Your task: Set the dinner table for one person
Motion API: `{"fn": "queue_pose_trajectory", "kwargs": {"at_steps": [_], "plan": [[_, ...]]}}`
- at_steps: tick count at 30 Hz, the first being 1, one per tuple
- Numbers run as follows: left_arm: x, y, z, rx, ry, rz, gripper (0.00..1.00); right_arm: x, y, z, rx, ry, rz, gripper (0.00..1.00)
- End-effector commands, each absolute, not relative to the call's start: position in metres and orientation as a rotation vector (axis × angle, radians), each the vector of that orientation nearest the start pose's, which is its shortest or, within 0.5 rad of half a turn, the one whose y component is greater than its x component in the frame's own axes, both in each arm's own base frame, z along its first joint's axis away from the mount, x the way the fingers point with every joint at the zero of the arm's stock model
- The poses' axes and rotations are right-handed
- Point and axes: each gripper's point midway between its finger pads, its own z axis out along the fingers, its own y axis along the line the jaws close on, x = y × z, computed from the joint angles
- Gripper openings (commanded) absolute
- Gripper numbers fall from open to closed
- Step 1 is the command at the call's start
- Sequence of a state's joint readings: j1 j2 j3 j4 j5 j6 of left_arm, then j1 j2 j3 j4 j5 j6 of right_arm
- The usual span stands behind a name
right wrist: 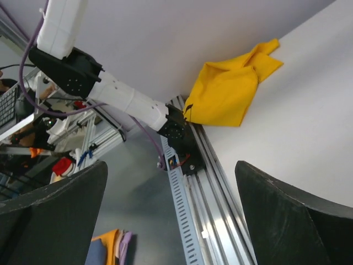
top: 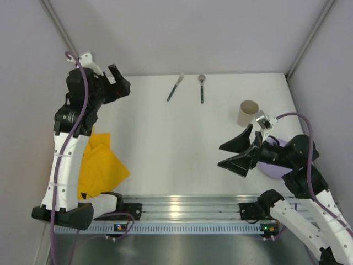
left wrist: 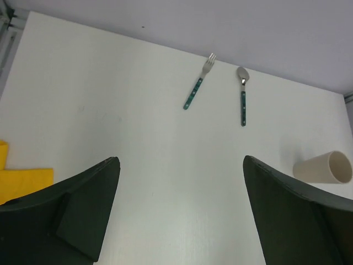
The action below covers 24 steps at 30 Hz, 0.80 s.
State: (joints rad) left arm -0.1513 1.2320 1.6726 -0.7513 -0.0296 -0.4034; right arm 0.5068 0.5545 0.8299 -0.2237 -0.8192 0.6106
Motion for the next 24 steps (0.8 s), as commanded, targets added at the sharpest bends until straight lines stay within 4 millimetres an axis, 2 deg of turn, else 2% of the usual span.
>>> {"fn": "queue_pose_trajectory", "kwargs": {"at_steps": [1,2,3,4,5,6,7,8,10,11,12,13,15,16,18,24], "plan": [[0.327,-0.039,0.395,-0.368,1.878,-0.234,0.98,0.089,0.215,0.372,-0.586,1.526,1.505,1.0],[0.325,-0.039,0.385,-0.535,1.874,-0.307,0.98,0.097,0.215,0.363,-0.534,1.58,1.481,1.0],[0.323,-0.036,0.373,-0.63,1.878,-0.317,0.98,0.106,0.209,0.343,-0.466,1.727,1.407,1.0],[0.319,-0.04,0.344,-0.628,1.923,-0.34,0.98,0.128,0.211,0.331,-0.385,1.813,1.341,1.0],[0.328,-0.043,0.346,-0.552,1.893,-0.361,0.93,0.13,0.214,0.328,-0.4,1.84,1.348,1.0],[0.326,-0.036,0.334,-0.579,1.914,-0.311,0.92,0.131,0.216,0.319,-0.42,1.893,1.332,1.0],[0.324,-0.025,0.32,-0.637,1.949,-0.229,0.97,0.136,0.216,0.315,-0.399,1.922,1.309,1.0],[0.312,-0.011,0.289,-0.743,2.052,-0.112,0.97,0.138,0.214,0.313,-0.384,1.938,1.286,1.0],[0.297,0.008,0.254,-0.829,2.157,0.074,0.96,0.141,0.207,0.31,-0.345,1.933,1.236,1.0],[0.294,0.008,0.231,-0.831,2.242,0.127,0.94,0.143,0.204,0.31,-0.325,1.935,1.214,1.0],[0.282,0.007,0.213,-0.835,2.321,0.161,0.94,0.143,0.2,0.306,-0.309,1.947,1.191,0.99],[0.272,0.006,0.185,-0.841,2.398,0.189,0.93,0.144,0.196,0.308,-0.291,1.934,1.165,1.0],[0.263,0.001,0.156,-0.854,2.475,0.192,0.9,0.144,0.191,0.307,-0.28,1.928,1.138,1.0],[0.25,0.001,0.132,-0.884,2.525,0.223,0.9,0.146,0.188,0.307,-0.267,1.923,1.118,1.0],[0.238,0.0,0.107,-0.908,2.575,0.24,0.89,0.147,0.185,0.302,-0.258,1.94,1.092,1.0],[0.22,-0.005,0.059,-0.945,2.696,0.282,0.85,0.154,0.183,0.297,-0.257,1.966,1.038,1.0]]}}
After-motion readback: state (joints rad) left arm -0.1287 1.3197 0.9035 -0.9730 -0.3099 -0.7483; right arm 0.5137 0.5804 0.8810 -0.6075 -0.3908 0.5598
